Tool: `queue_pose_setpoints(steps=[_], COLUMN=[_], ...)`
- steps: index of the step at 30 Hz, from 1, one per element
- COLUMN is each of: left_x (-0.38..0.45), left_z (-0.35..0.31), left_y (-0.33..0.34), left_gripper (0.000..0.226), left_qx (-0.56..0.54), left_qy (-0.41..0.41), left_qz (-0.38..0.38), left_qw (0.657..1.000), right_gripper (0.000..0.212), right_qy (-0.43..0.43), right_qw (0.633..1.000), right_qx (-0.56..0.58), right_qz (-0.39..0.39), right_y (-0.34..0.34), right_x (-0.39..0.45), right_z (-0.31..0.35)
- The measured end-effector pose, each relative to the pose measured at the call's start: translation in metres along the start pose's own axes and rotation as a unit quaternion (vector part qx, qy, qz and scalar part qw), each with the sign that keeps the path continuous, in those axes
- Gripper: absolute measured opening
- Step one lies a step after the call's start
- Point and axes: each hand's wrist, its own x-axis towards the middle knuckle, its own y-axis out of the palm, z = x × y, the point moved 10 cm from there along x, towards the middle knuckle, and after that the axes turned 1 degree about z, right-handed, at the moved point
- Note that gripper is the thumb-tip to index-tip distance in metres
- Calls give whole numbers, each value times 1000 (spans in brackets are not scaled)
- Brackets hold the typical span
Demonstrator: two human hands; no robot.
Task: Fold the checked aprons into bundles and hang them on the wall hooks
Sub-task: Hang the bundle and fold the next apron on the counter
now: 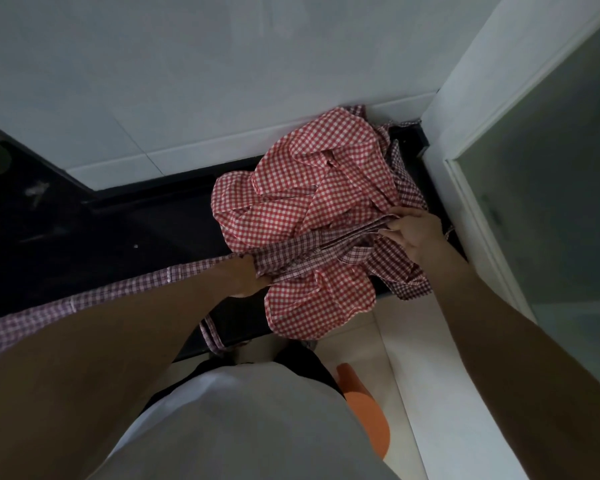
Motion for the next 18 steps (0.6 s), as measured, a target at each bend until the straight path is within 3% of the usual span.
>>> queue_pose_setpoints(steps=[2, 5, 10, 12, 18], left_x=[6, 1, -14, -18, -12], left_z=[1, -15, -69, -94, -115], left_y=[3, -4, -56, -57, -49], left_gripper=[113, 77, 69, 63, 58], left_qx=[-17, -4, 79, 82, 56], left_qy=[-5, -6, 71, 100, 110], left_qz=[20, 68, -135, -167, -182], left_qw=[1000, 998, 985, 977, 975], right_gripper=[26, 40, 37, 26, 23], right_qy=[26, 30, 15, -5, -147], right_qw=[999, 997, 999, 999, 986], right_qx=[40, 76, 40, 32, 5], right_qz=[19, 15, 7, 15, 76], right_y=[5, 8, 7, 6, 8], right_x=[-1, -3, -7, -9, -21], right_z=[-3, -5, -3, 0, 32])
